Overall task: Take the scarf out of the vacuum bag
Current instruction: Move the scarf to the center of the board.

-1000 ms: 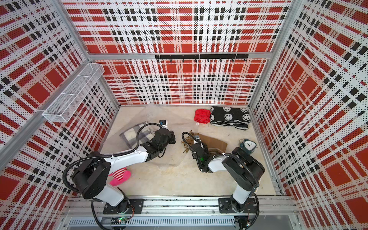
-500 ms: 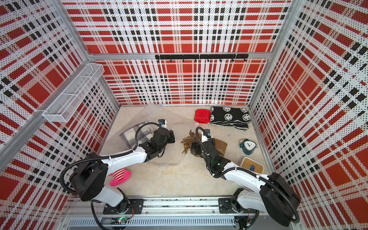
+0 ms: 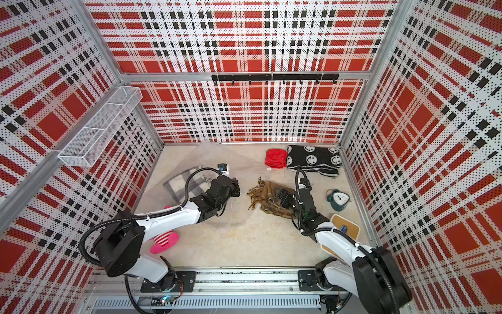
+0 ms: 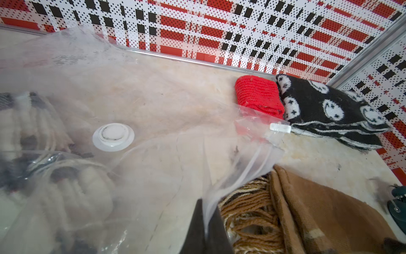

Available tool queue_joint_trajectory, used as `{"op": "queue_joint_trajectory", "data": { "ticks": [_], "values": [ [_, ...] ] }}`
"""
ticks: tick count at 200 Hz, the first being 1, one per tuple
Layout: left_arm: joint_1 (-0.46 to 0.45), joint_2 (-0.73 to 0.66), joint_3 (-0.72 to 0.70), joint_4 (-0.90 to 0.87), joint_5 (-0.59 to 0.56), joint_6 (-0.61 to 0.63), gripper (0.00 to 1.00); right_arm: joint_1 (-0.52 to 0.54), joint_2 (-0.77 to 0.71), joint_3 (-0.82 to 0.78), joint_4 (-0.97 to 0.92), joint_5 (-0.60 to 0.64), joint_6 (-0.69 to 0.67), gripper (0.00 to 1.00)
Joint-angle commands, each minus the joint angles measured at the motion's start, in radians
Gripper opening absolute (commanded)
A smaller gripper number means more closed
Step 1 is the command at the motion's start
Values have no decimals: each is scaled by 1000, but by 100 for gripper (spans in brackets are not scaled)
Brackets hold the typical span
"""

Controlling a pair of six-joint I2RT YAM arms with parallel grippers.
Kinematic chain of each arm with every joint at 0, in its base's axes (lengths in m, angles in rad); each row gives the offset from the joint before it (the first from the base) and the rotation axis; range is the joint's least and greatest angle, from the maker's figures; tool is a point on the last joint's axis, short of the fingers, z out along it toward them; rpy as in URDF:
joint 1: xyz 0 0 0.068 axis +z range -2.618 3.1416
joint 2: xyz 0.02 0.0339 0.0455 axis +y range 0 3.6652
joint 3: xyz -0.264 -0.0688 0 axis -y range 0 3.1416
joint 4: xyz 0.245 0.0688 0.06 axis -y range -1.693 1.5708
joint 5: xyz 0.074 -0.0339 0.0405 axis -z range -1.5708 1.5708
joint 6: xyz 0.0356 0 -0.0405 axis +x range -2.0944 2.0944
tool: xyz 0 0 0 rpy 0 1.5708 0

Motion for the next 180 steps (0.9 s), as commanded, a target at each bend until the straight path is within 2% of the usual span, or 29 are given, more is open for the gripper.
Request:
{"op": "queue_joint_trajectory", "data": {
  "ticks": [1, 26, 78, 119, 166, 180],
  "values": [
    [6, -24, 13, 8, -16, 13, 0, -3, -28, -41, -80, 24, 121, 100],
    [6, -28, 16, 2, -15, 16, 0, 12, -43, -112, -40, 20, 212, 100],
    [6, -47, 8, 2, -18, 17, 0, 51, 35, -175, 116, -4, 418, 100],
    [3, -48, 8, 2, -17, 20, 0, 108, -118, -142, -49, 105, 426, 100],
    [0, -58, 8, -2, -20, 20, 0, 121, -193, -231, -39, 72, 583, 100],
    [-1, -60, 8, -3, -21, 21, 0, 124, -197, -236, -55, 98, 612, 100]
  ]
}}
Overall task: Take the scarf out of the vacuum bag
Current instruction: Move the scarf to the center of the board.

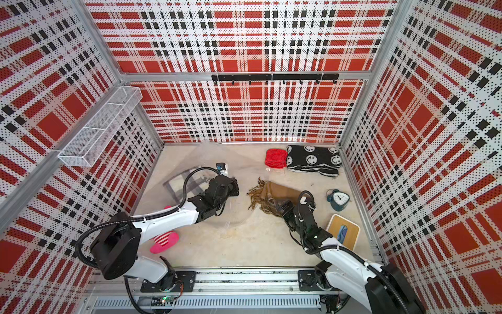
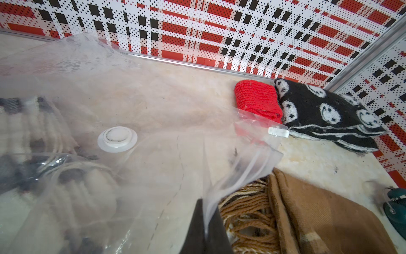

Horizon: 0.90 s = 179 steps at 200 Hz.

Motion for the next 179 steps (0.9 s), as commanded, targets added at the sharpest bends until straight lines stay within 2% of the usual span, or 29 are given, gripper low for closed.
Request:
{"op": "queue_joint_trajectory", "data": {
  "ticks": [1, 39, 74, 85, 95, 121, 148, 179],
  "values": [
    [-3, -33, 8, 10, -20, 16, 0, 8, -12, -27, -40, 33, 114, 100],
    [-6, -39, 8, 9, -26, 18, 0, 9, 22, -62, 25, 56, 187, 100],
    [-8, -45, 6, 7, -32, 19, 0, 10, 166, -63, 161, 78, 228, 100],
    [-8, -46, 6, 7, -36, 20, 0, 9, 213, -56, 194, 91, 239, 86],
    [-9, -47, 6, 4, -39, 22, 0, 9, 248, -52, 218, 100, 248, 79],
    [-10, -46, 8, 5, -42, 25, 0, 8, 290, -31, 241, 153, 257, 75],
    [-11, -50, 8, 2, -47, 27, 0, 7, 315, -3, 260, 213, 247, 57],
    [-11, -55, 7, 0, -54, 29, 0, -5, 378, 33, 298, 220, 245, 49]
  ]
}}
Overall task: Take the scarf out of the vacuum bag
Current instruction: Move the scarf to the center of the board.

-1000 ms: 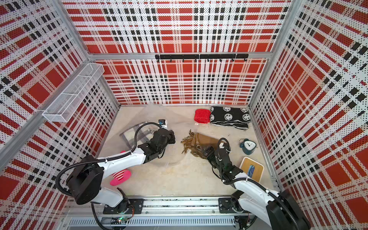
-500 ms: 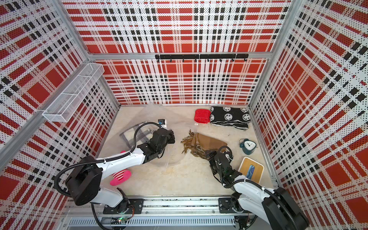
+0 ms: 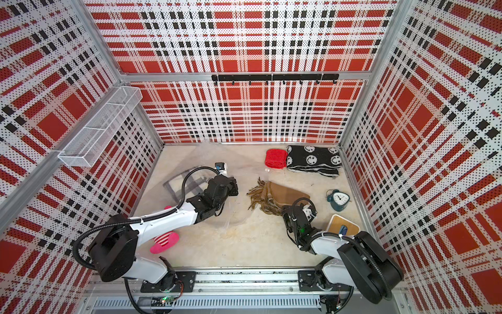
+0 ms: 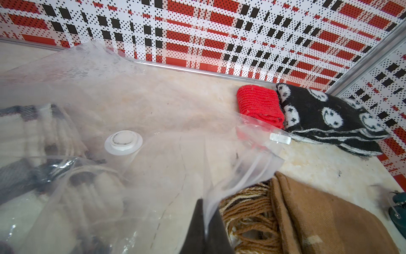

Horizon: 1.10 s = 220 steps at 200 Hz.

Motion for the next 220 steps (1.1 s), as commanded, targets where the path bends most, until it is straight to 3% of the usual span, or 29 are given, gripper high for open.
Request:
{"op": "queue_joint_trajectory", "data": {
  "ticks": [1, 16, 39, 67, 154, 220],
  "values": [
    [-6, -37, 6, 8, -27, 14, 0, -8, 44, 43, 56, 48, 17, 49],
    [-8, -39, 7, 7, -30, 16, 0, -15, 92, 57, 95, 34, 19, 47],
    [-7, -38, 6, 6, -31, 17, 0, -29, 181, 66, 181, -2, 22, 30],
    [-8, -37, 8, 5, -36, 18, 0, -38, 252, 30, 308, 20, 9, 0],
    [-4, -45, 5, 4, -41, 14, 0, -241, 93, 8, 123, -30, -82, 0],
    [-1, -54, -1, 4, -41, 11, 0, -393, 213, 138, 44, -141, -177, 0]
  ]
}}
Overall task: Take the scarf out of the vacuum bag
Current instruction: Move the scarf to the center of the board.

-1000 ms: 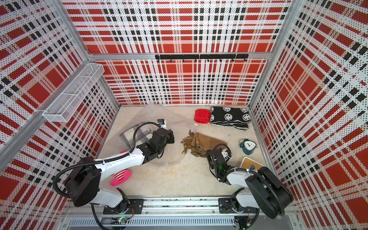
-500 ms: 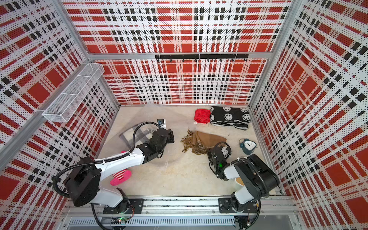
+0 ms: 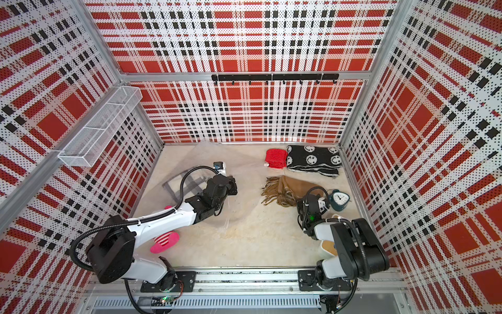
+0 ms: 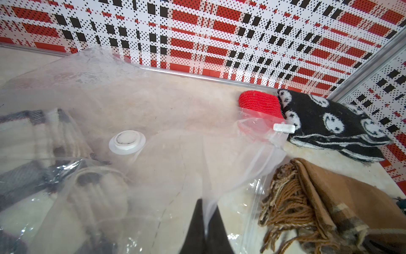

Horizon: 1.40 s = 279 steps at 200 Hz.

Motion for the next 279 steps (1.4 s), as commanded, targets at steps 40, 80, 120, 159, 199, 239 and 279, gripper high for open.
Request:
{"op": "queue_joint_trajectory", "data": {
  "ticks": [40, 80, 120, 159, 199, 239, 279],
  "values": [
    [1, -49, -9, 12, -25, 4, 0, -92, 74, 70, -59, -27, -70, 0],
    [-3, -59, -12, 19, -25, 3, 0, -101, 84, 144, -164, 16, -105, 0],
    [-3, -65, -15, 15, -30, 4, 0, -116, 83, 164, -194, 81, -75, 0],
    [-3, -66, -13, 14, -30, 4, 0, -132, 159, 265, -230, 45, -148, 0],
    [-3, -69, -13, 14, -33, 7, 0, -140, 160, 277, -279, 16, -205, 41],
    [-4, -63, -13, 13, -34, 5, 0, -138, 33, 266, -334, 11, -315, 76],
    [-4, -65, -13, 14, -37, 4, 0, -117, -90, 271, -431, -25, -403, 88]
  ]
}}
